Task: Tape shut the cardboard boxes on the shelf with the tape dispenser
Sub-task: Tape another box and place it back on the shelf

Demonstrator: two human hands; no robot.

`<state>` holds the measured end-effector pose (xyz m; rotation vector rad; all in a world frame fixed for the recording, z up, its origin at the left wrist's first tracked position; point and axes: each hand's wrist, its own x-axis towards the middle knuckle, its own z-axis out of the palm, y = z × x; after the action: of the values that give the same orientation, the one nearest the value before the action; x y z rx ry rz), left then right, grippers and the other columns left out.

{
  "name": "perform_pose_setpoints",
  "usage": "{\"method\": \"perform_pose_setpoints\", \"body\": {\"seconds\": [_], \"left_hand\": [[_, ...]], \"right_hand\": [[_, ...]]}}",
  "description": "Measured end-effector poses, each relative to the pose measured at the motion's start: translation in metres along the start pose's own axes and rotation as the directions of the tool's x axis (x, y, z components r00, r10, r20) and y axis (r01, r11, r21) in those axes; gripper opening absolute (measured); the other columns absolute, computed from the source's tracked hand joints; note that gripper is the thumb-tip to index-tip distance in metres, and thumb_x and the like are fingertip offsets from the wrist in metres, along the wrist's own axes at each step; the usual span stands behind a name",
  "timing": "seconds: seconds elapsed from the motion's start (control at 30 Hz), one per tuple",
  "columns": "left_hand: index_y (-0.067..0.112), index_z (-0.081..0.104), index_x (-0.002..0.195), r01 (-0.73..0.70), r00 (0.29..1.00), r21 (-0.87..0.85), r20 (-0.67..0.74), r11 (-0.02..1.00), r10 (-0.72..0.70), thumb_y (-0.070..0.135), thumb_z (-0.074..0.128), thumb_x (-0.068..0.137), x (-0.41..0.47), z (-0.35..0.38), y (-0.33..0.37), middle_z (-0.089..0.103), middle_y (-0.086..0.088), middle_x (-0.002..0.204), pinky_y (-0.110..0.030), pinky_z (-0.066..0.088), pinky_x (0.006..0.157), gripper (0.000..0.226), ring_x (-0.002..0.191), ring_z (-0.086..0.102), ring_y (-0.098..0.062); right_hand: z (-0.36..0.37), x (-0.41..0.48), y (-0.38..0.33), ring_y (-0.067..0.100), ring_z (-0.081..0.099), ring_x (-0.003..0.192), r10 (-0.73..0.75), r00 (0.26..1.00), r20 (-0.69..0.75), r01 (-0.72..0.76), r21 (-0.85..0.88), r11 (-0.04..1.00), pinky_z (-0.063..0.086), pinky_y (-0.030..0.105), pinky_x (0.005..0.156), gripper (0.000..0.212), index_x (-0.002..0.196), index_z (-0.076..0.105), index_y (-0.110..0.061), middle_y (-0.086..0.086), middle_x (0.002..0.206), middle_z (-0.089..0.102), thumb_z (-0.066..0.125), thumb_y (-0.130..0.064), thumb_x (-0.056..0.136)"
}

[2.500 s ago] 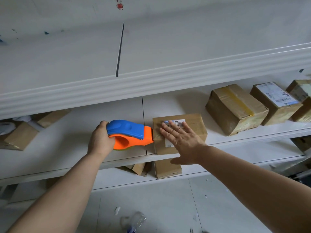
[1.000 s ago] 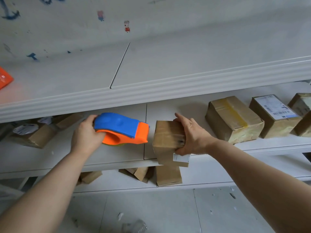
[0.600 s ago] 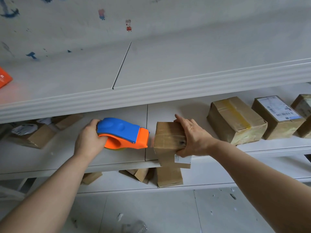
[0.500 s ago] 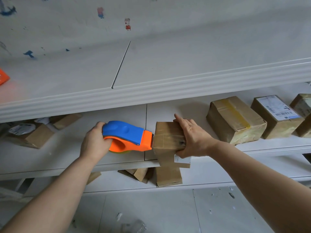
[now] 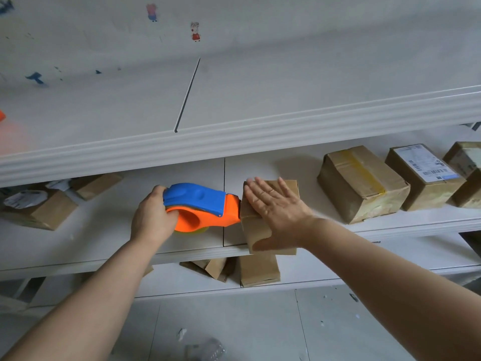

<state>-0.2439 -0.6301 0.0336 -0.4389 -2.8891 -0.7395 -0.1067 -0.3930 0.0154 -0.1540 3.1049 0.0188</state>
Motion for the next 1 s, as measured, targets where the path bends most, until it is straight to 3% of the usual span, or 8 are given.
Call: {"method": "perform_pose_setpoints", "body": {"seconds": [0.13,0.23,0.33,0.4,0.5,0.67,0.83,1.0], "left_hand": [[0.014,0.052,0.107,-0.001,1.000,-0.025,0.008,1.000,0.001,0.005,0.056,0.080,-0.001,0.004,0.001,0.059,-0.005,0.088,-0.033,0.044,0.063,0.029,0.079,0.056,-0.032],[0.015,0.053,0.109,0.006,1.000,-0.067,0.024,0.998,-0.004,0.005,0.055,0.080,-0.007,0.006,0.000,0.057,-0.002,0.087,-0.035,0.047,0.067,0.031,0.082,0.056,-0.031],[0.015,0.053,0.108,-0.008,1.000,-0.082,0.002,0.997,0.008,0.005,0.055,0.079,-0.008,0.002,0.005,0.058,-0.002,0.089,-0.037,0.049,0.068,0.031,0.085,0.058,-0.034],[0.017,0.054,0.110,-0.029,0.997,-0.094,-0.074,0.995,0.022,0.007,0.056,0.078,-0.005,-0.008,0.012,0.061,-0.003,0.092,-0.035,0.046,0.067,0.034,0.087,0.058,-0.034],[0.021,0.054,0.116,-0.085,0.988,0.030,-0.126,0.996,0.088,0.013,0.059,0.077,-0.002,-0.020,0.032,0.064,-0.007,0.103,-0.033,0.041,0.069,0.040,0.093,0.058,-0.037],[0.024,0.050,0.122,-0.237,0.971,0.146,0.019,0.961,0.236,0.018,0.059,0.080,-0.020,0.015,0.075,0.061,-0.003,0.120,-0.034,0.043,0.075,0.044,0.104,0.059,-0.033],[0.028,0.045,0.128,-0.238,0.971,0.073,0.028,0.968,0.237,0.010,0.061,0.075,-0.019,0.042,0.109,0.058,0.003,0.124,-0.030,0.040,0.076,0.058,0.108,0.057,-0.027],[0.032,0.044,0.130,-0.274,0.960,0.033,0.078,0.961,0.271,0.007,0.062,0.071,-0.007,0.045,0.103,0.058,0.004,0.124,-0.034,0.047,0.078,0.067,0.106,0.057,-0.027]], "right_hand": [[-0.003,0.000,-0.008,0.014,-0.023,0.145,-0.019,1.000,-0.009,0.019,0.007,1.000,-0.012,0.045,0.118,0.107,0.152,-0.015,-0.019,-0.001,0.159,-0.021,0.054,-0.061,0.083],[-0.014,0.018,-0.011,0.024,-0.016,0.148,0.147,0.989,-0.011,-0.146,0.093,0.985,-0.003,0.057,0.117,0.107,0.152,-0.014,-0.016,0.005,0.161,-0.013,0.058,-0.051,0.081],[-0.021,0.036,-0.010,0.034,0.015,0.143,0.257,0.963,0.088,-0.265,0.096,0.960,0.010,0.070,0.109,0.116,0.152,-0.012,-0.017,0.011,0.151,0.020,0.065,-0.050,0.072],[-0.025,0.037,-0.001,0.029,0.026,0.136,0.271,0.961,0.050,-0.275,0.265,0.924,0.021,0.061,0.111,0.124,0.153,-0.007,-0.020,0.007,0.142,0.027,0.076,-0.045,0.064],[-0.016,0.026,0.018,0.021,0.032,0.132,0.288,0.957,0.015,-0.219,0.689,0.691,0.034,0.028,0.104,0.128,0.153,0.002,-0.019,0.004,0.143,0.022,0.088,-0.025,0.058],[0.041,-0.006,0.046,0.020,0.026,0.141,0.329,0.929,0.169,-0.332,0.772,0.542,0.028,0.026,0.110,0.127,0.153,0.004,-0.017,0.005,0.155,0.020,0.090,-0.015,0.059],[0.052,-0.013,0.059,0.017,-0.006,0.149,0.354,0.931,0.084,-0.301,0.728,0.617,-0.001,0.049,0.120,0.139,0.152,-0.013,-0.023,-0.001,0.162,0.005,0.089,-0.040,0.058],[0.042,-0.003,0.061,0.015,0.015,0.146,0.285,0.958,0.042,-0.229,0.710,0.666,0.013,0.048,0.118,0.138,0.152,-0.011,-0.028,-0.004,0.157,0.023,0.088,-0.045,0.056]]}}
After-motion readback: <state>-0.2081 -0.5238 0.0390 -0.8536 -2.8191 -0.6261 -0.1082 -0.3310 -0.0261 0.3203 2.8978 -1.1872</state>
